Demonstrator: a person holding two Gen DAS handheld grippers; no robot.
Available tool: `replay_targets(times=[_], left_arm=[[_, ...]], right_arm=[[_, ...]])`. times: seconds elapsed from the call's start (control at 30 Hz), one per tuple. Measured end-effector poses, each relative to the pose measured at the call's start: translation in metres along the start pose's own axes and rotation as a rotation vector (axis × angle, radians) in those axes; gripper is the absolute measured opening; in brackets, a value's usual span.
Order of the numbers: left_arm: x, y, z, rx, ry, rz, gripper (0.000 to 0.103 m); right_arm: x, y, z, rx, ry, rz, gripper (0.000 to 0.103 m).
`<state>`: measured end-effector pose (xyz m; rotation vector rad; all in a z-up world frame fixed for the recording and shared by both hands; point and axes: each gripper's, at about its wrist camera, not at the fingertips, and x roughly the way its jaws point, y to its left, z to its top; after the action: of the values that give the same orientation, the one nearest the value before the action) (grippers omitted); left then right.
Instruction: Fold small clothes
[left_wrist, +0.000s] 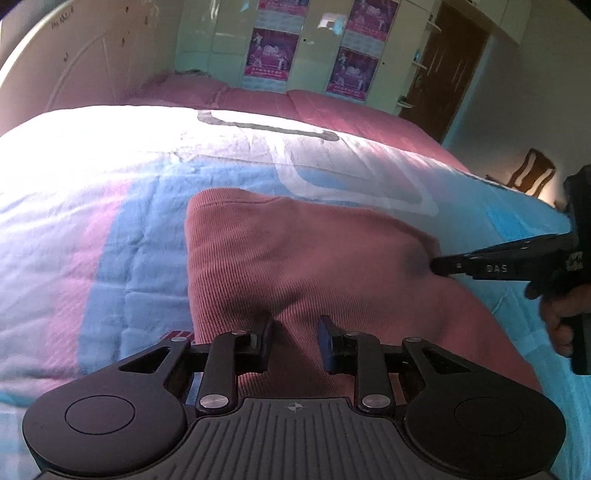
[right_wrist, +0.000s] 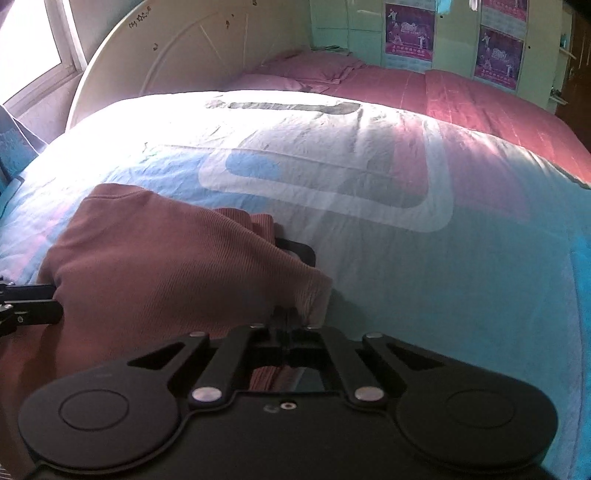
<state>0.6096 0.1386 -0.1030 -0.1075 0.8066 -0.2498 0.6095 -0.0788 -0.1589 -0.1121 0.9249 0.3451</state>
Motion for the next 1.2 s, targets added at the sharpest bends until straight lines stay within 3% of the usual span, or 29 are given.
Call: replay_targets(times=[0.07,0.1,0.3,0.43,0.6,0.77,0.9,1.0,1.2], left_arm=[[-0.019,-0.003,-0.005,0.013,-0.023,0.021,0.026],[-0.028,-0.005,-0.007,0.017,-0.034,0.024,0.026],[-0.046,-0.024,-0.029,0.061,-0.005,0.062,0.026],[-0.046,-0.028,-0.037,0.083,-0.001,0.077,0.026],[-0.048,-0.030,-0.038,0.098,-0.006,0.073,0.026],[-0.059,-0.029,-0.042,0.079,-0.024,0.059,0.026],[-0.090,-0.039,-0.052,0.072,-0.065,0.027,0.026],[-0.094,-0.048,-0.069,0.072,-0.038,0.012,0.026],[-0.084,-0.055,-0.104,0.054,0.046,0.030,0.026]], right_arm=[[-0.014,0.007,0.000,-0.006,-0.017,-0.004,0.016],[-0.025,0.010,-0.001,-0.014,-0.038,0.006,0.018],[-0.062,0.037,-0.031,-0.066,-0.047,0.064,0.018],[-0.047,0.045,-0.050,-0.093,0.032,0.001,0.014],[-0.047,0.041,-0.053,-0.051,0.022,-0.041,0.013],[-0.062,0.044,-0.066,-0.065,0.041,-0.066,0.024],[-0.096,0.053,-0.072,-0.065,-0.048,-0.039,0.021],[-0.103,0.063,-0.077,-0.085,-0.066,-0.006,0.019],[-0.075,0.072,-0.103,-0.115,0.040,-0.031,0.015]])
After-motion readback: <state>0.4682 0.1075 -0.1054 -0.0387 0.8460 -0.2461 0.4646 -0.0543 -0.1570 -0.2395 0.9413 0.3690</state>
